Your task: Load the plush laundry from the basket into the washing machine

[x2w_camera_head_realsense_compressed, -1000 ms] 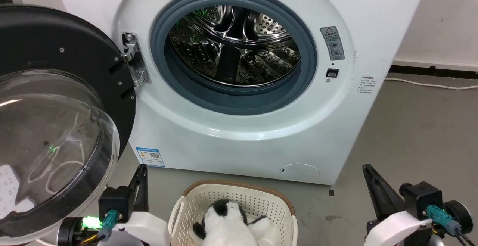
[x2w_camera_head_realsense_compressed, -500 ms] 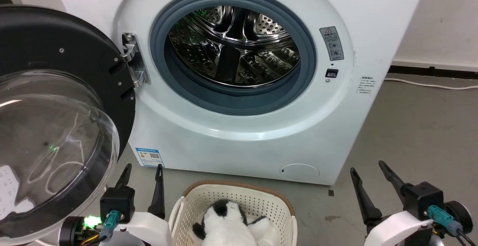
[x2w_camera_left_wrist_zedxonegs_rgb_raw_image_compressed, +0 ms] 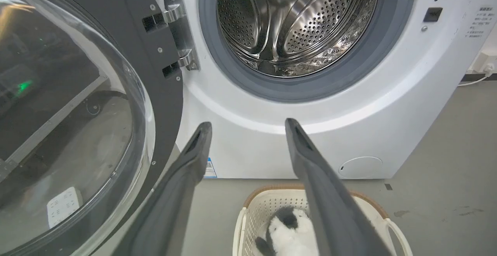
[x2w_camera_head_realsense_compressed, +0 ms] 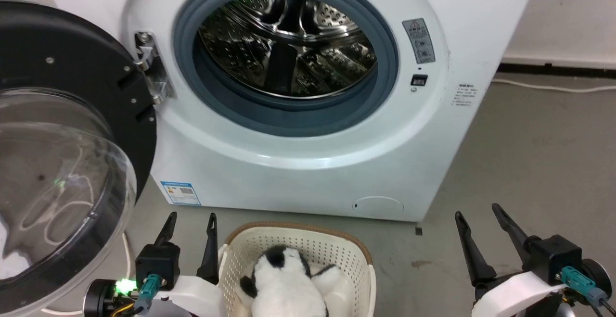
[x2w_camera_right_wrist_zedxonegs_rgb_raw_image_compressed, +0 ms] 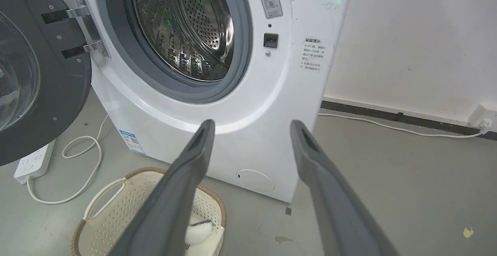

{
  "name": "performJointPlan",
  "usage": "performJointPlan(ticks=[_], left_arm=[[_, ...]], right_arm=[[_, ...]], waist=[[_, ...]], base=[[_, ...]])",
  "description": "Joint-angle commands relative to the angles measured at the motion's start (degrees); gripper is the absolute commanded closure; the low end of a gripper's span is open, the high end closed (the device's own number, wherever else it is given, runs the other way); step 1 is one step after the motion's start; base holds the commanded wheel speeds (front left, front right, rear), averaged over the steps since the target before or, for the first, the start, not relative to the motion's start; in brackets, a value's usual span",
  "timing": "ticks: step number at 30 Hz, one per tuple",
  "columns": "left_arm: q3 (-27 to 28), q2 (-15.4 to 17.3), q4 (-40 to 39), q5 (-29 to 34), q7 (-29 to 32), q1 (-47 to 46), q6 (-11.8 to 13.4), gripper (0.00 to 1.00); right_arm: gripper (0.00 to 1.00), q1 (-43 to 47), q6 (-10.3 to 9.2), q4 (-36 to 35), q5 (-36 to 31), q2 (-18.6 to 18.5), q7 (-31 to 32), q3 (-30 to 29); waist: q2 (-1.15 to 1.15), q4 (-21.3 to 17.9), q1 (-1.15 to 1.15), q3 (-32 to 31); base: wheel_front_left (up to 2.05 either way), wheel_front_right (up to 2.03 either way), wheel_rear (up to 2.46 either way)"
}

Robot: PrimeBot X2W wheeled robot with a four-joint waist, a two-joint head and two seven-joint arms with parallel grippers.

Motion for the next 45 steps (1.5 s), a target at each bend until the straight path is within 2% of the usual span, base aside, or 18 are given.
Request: performJointPlan(ticks=[1, 12, 28, 45], left_arm=[[-0.31, 0.06, 0.43, -0.45, -0.59, -0.79, 0.2, 0.0], [-1.22, 0.64, 6.1, -1.15, -1.27, -3.97, -0.56, 0.0], [-2.87, 3.24, 14.9, -1.54, -0.37, -9.96, -1.23, 0.0], [-6.08, 6.46, 26.94, -4.15, 4.89, -18.74, -3.81, 0.0]], right_arm=[[0.0, -0.74, -0.01, -0.26, 0.64, 0.02, -0.53, -0.08], [0.0, -2.36, -0.01, -0.54, 2.56, 0.02, -1.84, 0.75], [0.0, -4.61, -0.02, -0.53, 6.94, 0.03, -3.76, 2.38], [0.0, -7.96, -0.03, -1.07, 11.31, 0.03, -5.8, 3.85]], waist=[[0.0, -0.56, 0.0, 0.82], [0.0, -3.3, 0.0, 5.72], [0.0, -7.81, 0.0, 13.66], [0.0, -11.84, 0.0, 23.63]], base=[[0.0, 0.0, 0.0], [0.0, 0.0, 0.0], [0.0, 0.0, 0.0], [0.0, 0.0, 0.0]])
